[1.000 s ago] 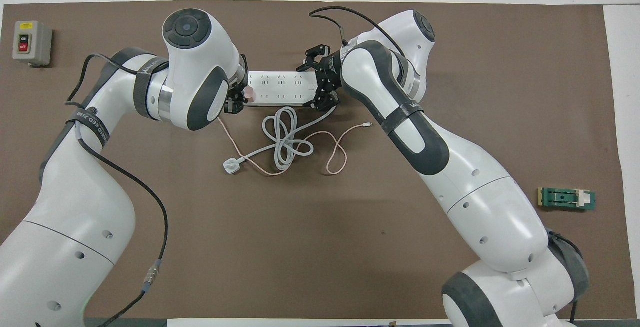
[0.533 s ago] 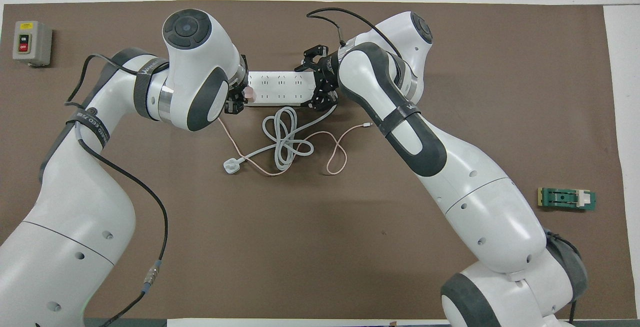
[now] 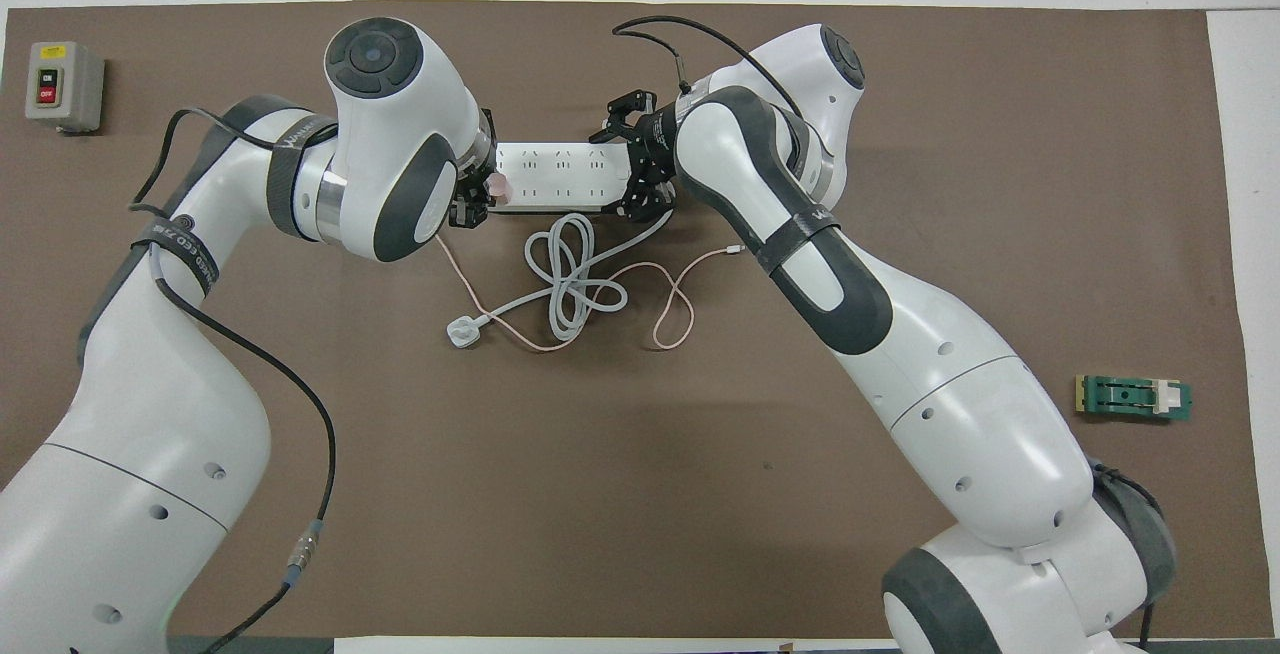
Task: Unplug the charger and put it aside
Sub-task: 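Pull the charger out and carry it toward the switch box with the left gripper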
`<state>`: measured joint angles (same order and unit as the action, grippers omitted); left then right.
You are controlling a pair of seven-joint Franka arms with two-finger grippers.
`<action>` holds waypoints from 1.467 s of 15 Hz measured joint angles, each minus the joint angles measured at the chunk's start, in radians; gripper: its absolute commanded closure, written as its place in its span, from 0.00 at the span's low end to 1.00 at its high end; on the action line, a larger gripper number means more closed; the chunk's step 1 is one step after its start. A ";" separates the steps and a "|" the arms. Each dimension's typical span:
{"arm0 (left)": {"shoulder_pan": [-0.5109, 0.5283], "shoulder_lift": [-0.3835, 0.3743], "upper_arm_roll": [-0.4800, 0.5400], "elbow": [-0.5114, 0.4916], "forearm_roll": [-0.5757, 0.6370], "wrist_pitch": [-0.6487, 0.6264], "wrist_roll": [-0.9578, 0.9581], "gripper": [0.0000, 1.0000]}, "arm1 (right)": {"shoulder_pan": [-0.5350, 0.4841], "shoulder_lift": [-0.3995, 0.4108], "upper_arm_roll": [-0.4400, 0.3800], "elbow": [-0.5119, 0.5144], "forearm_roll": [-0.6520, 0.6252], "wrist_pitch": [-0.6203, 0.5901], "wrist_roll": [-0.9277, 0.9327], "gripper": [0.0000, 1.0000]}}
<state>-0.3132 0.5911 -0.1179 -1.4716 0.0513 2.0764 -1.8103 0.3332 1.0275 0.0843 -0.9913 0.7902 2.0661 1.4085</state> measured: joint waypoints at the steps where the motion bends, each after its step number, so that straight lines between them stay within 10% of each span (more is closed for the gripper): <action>1: 0.000 0.001 0.000 0.003 0.000 -0.004 0.000 1.00 | 0.000 -0.001 0.000 -0.001 -0.001 0.001 0.000 0.79; 9: 0.061 -0.110 0.017 0.108 0.005 -0.197 0.042 1.00 | 0.002 -0.003 0.000 -0.005 -0.003 0.007 -0.001 0.78; 10: 0.086 -0.135 0.017 0.108 0.003 -0.232 0.091 1.00 | 0.002 -0.003 0.000 -0.005 -0.003 0.007 -0.001 0.68; 11: 0.114 -0.157 0.017 0.108 -0.002 -0.275 0.153 1.00 | 0.002 -0.003 0.000 -0.005 -0.003 0.007 -0.001 0.22; 12: 0.147 -0.178 0.017 0.108 -0.010 -0.317 0.224 1.00 | 0.002 -0.003 0.000 -0.005 -0.003 0.007 -0.001 0.00; 22: 0.514 -0.282 0.021 -0.033 -0.028 -0.444 1.160 1.00 | 0.015 -0.012 -0.001 -0.006 -0.004 0.028 -0.013 0.00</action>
<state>0.2010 0.3087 -0.0969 -1.5050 0.0237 1.6325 -0.6500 0.3478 1.0151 0.0830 -0.9971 0.7866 2.0938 1.3955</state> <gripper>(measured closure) 0.714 0.000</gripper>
